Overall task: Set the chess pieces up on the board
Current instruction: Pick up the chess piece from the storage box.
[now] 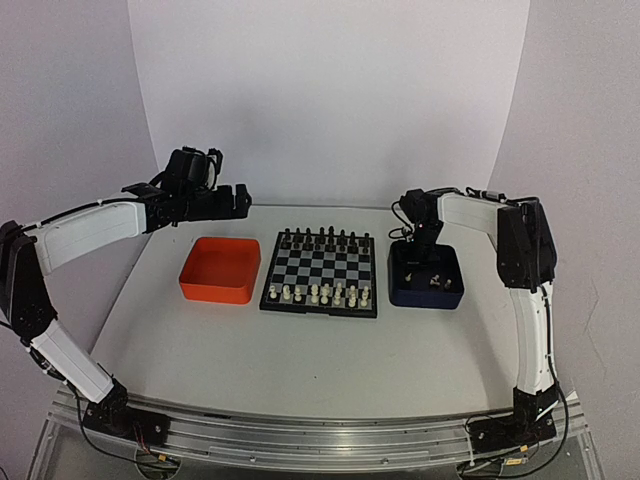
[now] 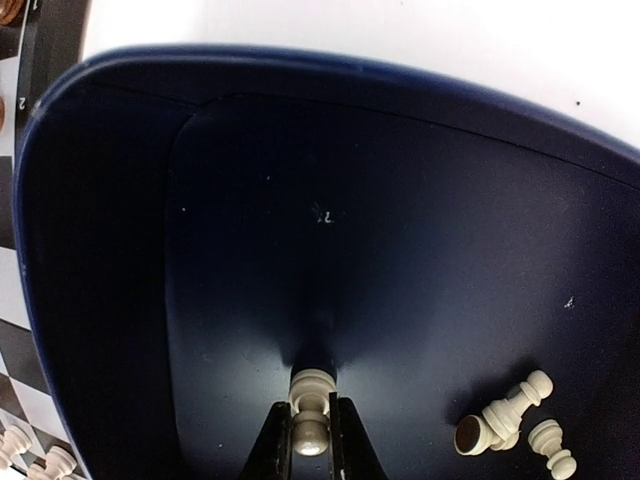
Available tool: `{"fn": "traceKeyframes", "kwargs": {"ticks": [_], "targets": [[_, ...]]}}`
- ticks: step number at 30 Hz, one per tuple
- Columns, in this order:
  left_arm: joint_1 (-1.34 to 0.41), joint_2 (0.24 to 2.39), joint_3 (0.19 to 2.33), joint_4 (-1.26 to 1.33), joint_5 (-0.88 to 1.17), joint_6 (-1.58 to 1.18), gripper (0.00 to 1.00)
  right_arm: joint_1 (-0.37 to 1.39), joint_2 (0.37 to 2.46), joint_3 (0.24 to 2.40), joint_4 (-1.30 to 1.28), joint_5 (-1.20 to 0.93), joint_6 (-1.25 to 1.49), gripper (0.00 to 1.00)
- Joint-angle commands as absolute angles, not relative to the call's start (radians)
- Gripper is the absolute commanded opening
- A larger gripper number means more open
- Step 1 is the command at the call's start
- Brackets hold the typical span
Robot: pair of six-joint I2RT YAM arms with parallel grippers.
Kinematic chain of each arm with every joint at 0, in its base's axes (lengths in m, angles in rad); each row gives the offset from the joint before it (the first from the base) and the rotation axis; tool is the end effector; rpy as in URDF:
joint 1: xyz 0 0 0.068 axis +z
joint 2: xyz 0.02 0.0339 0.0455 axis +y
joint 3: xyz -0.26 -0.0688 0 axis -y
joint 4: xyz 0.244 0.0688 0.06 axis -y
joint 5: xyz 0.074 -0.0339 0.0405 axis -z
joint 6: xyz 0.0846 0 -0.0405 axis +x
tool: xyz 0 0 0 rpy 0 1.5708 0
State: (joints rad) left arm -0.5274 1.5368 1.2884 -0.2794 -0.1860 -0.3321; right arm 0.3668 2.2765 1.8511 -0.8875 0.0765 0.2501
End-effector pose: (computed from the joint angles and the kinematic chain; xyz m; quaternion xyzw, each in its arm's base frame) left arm 0.3519 -0.1869 0.2924 0.0381 0.8637 -0.1335 0.4845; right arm 0.4467 0.1647 0.1122 -0.0529 0.9896 0.0029 0.1339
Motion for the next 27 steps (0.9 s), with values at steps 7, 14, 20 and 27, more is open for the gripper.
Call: {"fn": "traceKeyframes", "kwargs": {"ticks": [7,14,20,27], "targets": [[-0.525,1.513,1.319,-0.258,-0.201,-0.328,1.0,0.363,2.219,1.861,-0.897,0.093,0.238,0.0],[-0.525,1.504,1.311,-0.24,-0.203,-0.325,1.0,0.367,2.059,1.834,-0.898,0.134,0.221,0.0],[-0.525,1.51,1.312,-0.233,-0.202,-0.324,1.0,0.437,1.983,1.847,-0.901,0.115,0.19,0.0],[-0.524,1.508,1.31,-0.238,-0.204,-0.321,1.0,0.62,2.062,2.043,-0.95,0.068,0.086,0.0]]}}
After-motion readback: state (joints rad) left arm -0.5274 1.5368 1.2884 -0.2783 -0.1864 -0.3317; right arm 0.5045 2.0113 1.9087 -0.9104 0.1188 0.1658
